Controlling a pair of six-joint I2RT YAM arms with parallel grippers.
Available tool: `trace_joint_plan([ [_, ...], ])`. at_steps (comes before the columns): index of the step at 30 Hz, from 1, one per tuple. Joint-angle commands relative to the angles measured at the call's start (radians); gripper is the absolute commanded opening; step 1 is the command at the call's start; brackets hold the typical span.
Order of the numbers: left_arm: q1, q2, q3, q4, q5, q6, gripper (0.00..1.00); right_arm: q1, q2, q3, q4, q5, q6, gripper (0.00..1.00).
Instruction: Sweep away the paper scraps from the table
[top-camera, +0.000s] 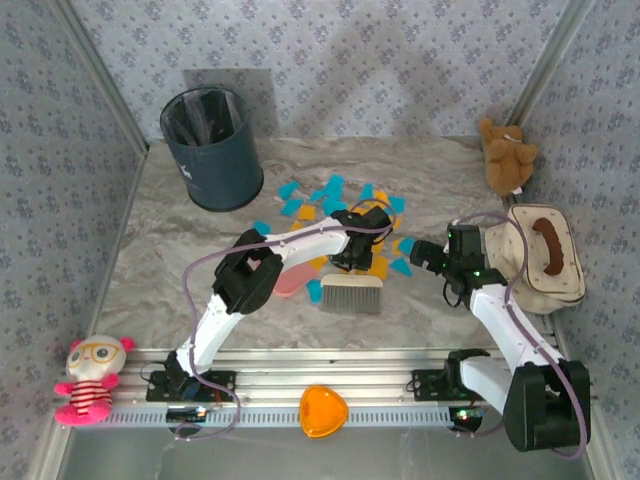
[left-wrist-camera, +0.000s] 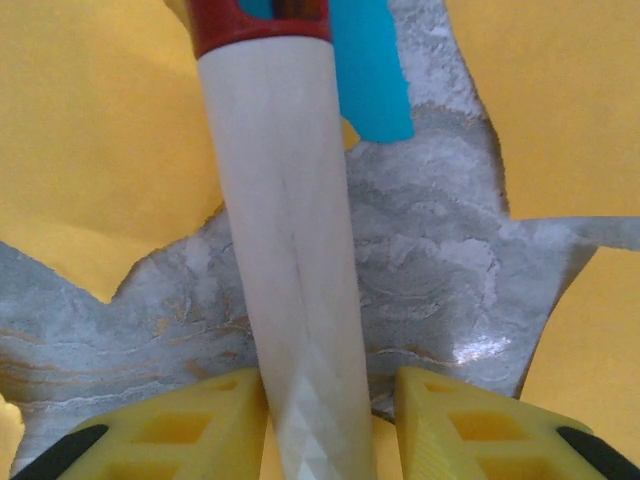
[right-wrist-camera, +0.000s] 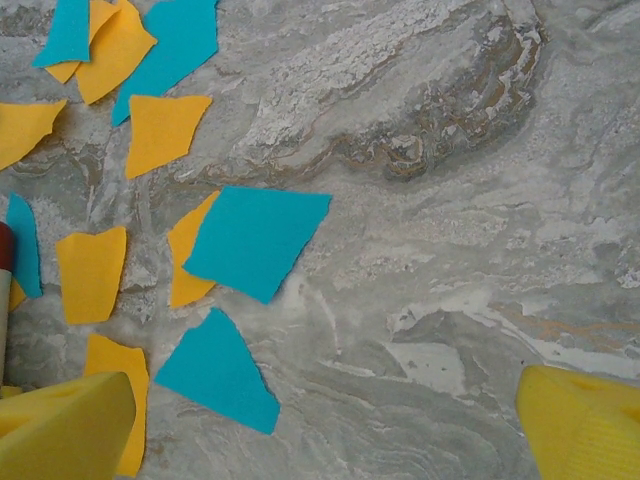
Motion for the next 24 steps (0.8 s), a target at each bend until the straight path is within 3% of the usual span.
trace_joint_plan([
  [1,-0.013,0.02,0.018,-0.043,0.012,-0.005,0.37,0.004,0.011,-0.009,0.001,0.013,0.021,1.0],
  [7,-0.013,0.017,0.019,-0.041,0.012,0.004,0.23,0.003,0.02,-0.005,0.004,0.012,0.025,1.0],
  [17,-0.014,-0.044,0.033,-0.007,0.005,0.081,0.2,0.004,0.017,0.022,-0.023,0.002,0.026,1.0],
  [24,-0.014,-0.122,0.052,0.04,-0.014,0.196,0.2,-0.044,0.017,0.058,-0.044,-0.152,0.032,1.0],
])
